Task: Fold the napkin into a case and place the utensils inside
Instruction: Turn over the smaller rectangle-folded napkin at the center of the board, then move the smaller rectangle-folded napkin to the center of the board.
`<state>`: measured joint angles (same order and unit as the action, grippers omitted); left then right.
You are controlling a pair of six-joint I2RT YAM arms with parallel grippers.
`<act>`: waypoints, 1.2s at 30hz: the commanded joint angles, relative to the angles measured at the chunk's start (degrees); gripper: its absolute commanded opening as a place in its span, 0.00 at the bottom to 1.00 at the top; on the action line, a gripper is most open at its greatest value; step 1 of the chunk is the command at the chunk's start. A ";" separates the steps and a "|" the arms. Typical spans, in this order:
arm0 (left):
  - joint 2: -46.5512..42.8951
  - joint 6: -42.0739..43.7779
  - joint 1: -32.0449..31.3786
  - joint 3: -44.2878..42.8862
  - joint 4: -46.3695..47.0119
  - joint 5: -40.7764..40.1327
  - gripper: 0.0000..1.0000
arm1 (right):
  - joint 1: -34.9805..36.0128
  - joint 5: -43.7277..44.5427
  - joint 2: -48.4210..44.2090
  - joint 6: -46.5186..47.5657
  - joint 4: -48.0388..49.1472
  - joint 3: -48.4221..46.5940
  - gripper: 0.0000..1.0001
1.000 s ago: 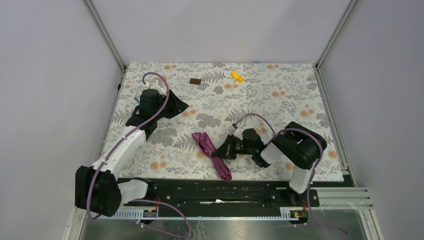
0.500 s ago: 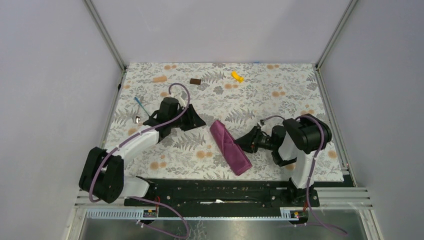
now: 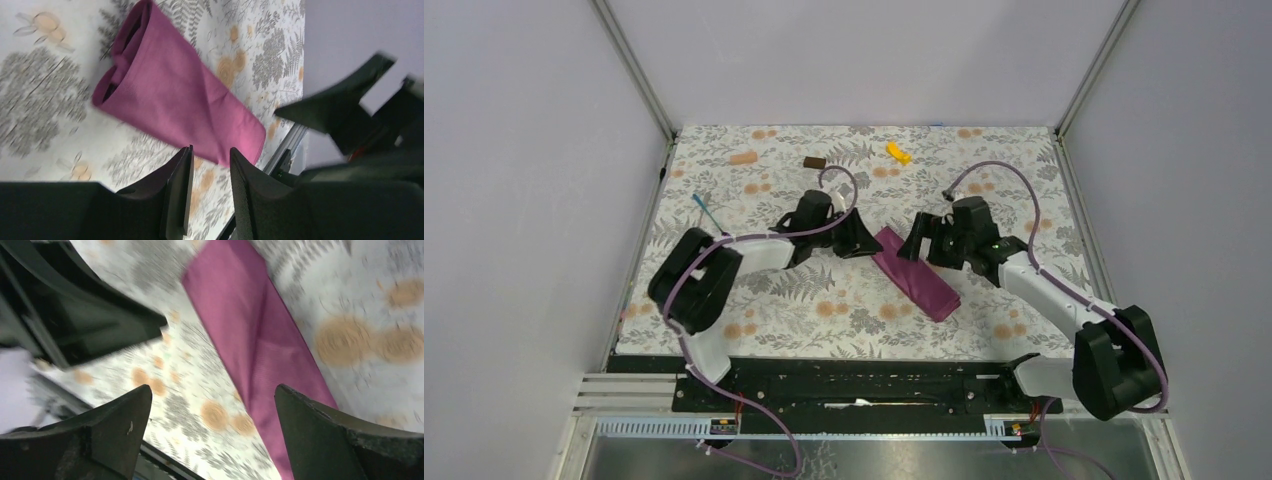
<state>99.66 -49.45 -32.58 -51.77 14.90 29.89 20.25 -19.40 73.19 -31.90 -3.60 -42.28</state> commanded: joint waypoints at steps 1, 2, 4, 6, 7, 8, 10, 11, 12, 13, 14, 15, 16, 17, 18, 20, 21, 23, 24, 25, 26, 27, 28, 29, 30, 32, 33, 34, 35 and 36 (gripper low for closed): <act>6.17 -3.47 -1.71 -7.13 9.06 3.32 0.37 | 9.40 22.71 -1.28 7.38 -28.17 -2.28 1.00; 7.66 -3.60 -1.84 -8.26 9.35 3.43 0.37 | 10.44 24.69 -2.91 6.54 -29.61 -2.97 0.99; 9.96 -3.39 -1.96 -10.00 8.64 2.15 0.36 | 11.97 24.70 -4.82 5.71 -32.02 -4.72 0.93; 12.17 -3.04 -1.96 -11.34 7.72 1.09 0.36 | 13.83 22.55 -5.60 4.39 -33.17 -5.48 0.79; 13.20 -2.69 -1.96 -12.11 6.65 0.33 0.36 | 15.23 21.47 -5.70 3.51 -33.04 -5.33 0.70; 14.07 -2.03 -1.95 -12.92 5.54 -0.73 0.36 | 16.96 21.72 -5.62 2.48 -33.04 -5.27 0.65; 15.50 -0.67 -1.96 -14.02 2.66 -3.83 0.36 | 19.66 20.90 -4.97 0.53 -31.84 -4.58 0.55; 16.05 -0.19 -1.96 -14.35 1.73 -5.12 0.36 | 20.04 18.59 -4.49 -0.20 -30.29 -3.49 0.51; 16.45 0.20 -1.91 -14.59 1.11 -6.00 0.36 | 20.09 14.67 -4.32 -1.35 -27.61 -1.81 0.46; 16.73 0.67 -1.92 -14.73 0.72 -6.85 0.36 | 20.09 11.35 -4.29 -2.80 -24.09 0.47 0.42; 16.98 1.08 -1.95 -15.01 0.07 -7.38 0.36 | 20.09 8.78 -4.30 -4.30 -20.74 2.83 0.40; 17.22 1.49 -1.96 -15.44 -0.41 -7.54 0.36 | 20.09 7.69 -4.30 -5.59 -17.60 4.86 0.39; 17.42 1.99 -1.93 -15.93 -0.92 -7.67 0.36 | 20.05 8.12 -4.10 -6.47 -15.52 6.41 0.38; 17.75 2.54 -1.96 -16.34 -1.77 -7.92 0.36 | 19.97 10.33 -3.90 -6.96 -14.80 7.18 0.38; 18.15 3.11 -1.96 -16.84 -2.85 -8.33 0.37 | 19.75 12.94 -3.68 -7.52 -14.70 7.95 0.36; 18.90 3.72 -1.73 -17.89 -5.66 -8.93 0.37 | 18.23 16.09 -3.18 -8.24 -13.76 9.64 0.27; 18.81 3.75 -1.70 -17.52 -6.16 -9.22 0.37 | 16.87 16.25 -2.96 -8.53 -12.99 10.85 0.25; 17.61 3.88 -1.70 -15.73 -6.27 -10.72 0.37 | 13.83 16.69 -3.07 -8.62 -12.21 12.95 0.23; 16.59 3.78 -1.68 -14.28 -6.03 -11.61 0.37 | 12.46 17.16 -3.53 -8.55 -12.10 13.71 0.22; 15.55 3.67 -1.70 -12.96 -5.53 -12.48 0.38 | 11.26 17.80 -4.18 -8.33 -12.06 14.32 0.23; 14.68 3.67 -1.56 -11.78 -5.09 -12.96 0.38 | 10.02 18.34 -4.78 -8.13 -12.13 14.90 0.23; 14.05 3.73 -1.60 -10.84 -5.14 -13.22 0.38 | 8.86 18.89 -5.36 -7.94 -12.14 15.27 0.24; 13.53 3.89 -1.61 -10.28 -5.37 -13.31 0.38 | 7.66 19.06 -5.61 -7.62 -12.07 15.56 0.24; 13.20 3.88 -1.61 -9.57 -5.55 -13.28 0.38 | 6.51 19.07 -5.66 -7.39 -11.99 15.60 0.26; 12.70 3.65 -1.61 -8.80 -5.47 -13.28 0.38 | 5.19 20.20 -5.24 -6.81 -11.45 15.57 0.30; 11.47 2.70 -1.61 -6.10 -4.55 -13.42 0.39 | 3.75 20.96 -3.41 -5.64 -10.27 14.44 0.34; 10.70 1.91 -1.66 -4.52 -3.76 -13.34 0.39 | 3.22 21.20 -1.98 -4.73 -9.54 13.49 0.36; 9.85 0.99 -1.69 -2.67 -2.81 -12.99 0.39 | 2.75 21.42 -0.12 -3.67 -9.03 12.23 0.38; 8.92 0.15 -1.82 -0.94 -1.92 -12.66 0.39 | 2.43 21.62 1.88 -2.64 -8.33 10.96 0.39; 7.26 -0.63 -1.93 1.16 -1.24 -12.79 0.39 | 2.27 21.71 3.73 -1.46 -7.53 9.52 0.41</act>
<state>110.83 -48.58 -34.54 -57.32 14.35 19.64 23.88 -2.28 70.67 -38.33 -13.72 -29.02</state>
